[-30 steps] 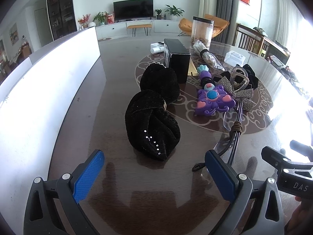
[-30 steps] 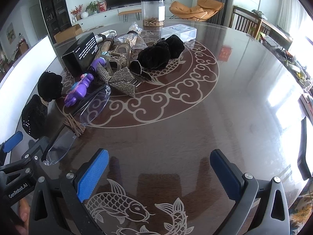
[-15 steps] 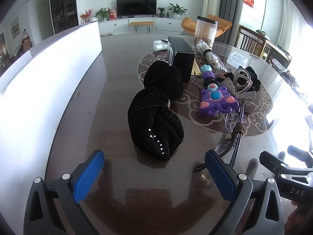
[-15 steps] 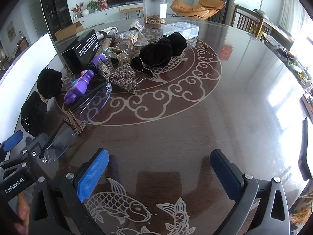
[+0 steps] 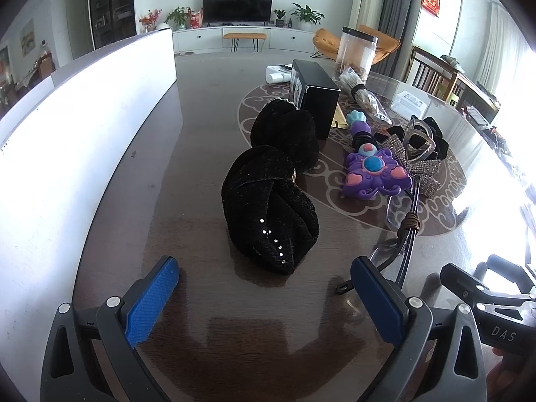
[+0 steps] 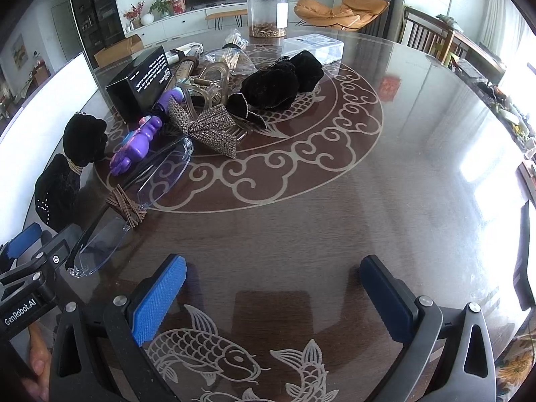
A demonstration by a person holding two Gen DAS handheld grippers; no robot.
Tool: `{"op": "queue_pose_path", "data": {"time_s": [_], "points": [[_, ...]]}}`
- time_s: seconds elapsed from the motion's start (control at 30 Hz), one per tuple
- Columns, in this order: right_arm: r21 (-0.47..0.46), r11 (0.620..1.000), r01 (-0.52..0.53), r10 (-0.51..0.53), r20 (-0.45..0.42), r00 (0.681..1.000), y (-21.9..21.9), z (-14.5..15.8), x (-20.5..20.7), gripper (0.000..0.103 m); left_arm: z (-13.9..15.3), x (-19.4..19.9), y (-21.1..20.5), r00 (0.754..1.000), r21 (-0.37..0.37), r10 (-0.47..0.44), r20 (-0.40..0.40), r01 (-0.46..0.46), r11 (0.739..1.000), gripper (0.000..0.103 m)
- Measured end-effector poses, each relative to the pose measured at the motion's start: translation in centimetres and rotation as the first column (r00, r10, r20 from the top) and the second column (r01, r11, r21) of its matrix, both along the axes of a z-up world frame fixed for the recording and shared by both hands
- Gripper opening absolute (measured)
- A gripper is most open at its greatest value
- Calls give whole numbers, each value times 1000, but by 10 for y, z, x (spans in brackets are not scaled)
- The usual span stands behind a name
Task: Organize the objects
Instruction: 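Move the left tool toward the black knit hat on the table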
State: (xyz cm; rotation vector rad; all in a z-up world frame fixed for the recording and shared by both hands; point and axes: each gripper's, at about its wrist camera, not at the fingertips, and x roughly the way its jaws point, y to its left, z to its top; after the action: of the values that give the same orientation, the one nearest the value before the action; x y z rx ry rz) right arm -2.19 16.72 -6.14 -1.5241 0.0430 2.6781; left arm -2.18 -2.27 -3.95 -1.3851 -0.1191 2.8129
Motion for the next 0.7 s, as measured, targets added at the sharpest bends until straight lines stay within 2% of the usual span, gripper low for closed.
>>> {"op": "queue_pose_path", "data": {"time_s": [0.7], "points": [[4,1000,-9,9,-13,1000,-4,0,-2,103,0,0,0,1000,-1,-3,0,3,1000,103]]}}
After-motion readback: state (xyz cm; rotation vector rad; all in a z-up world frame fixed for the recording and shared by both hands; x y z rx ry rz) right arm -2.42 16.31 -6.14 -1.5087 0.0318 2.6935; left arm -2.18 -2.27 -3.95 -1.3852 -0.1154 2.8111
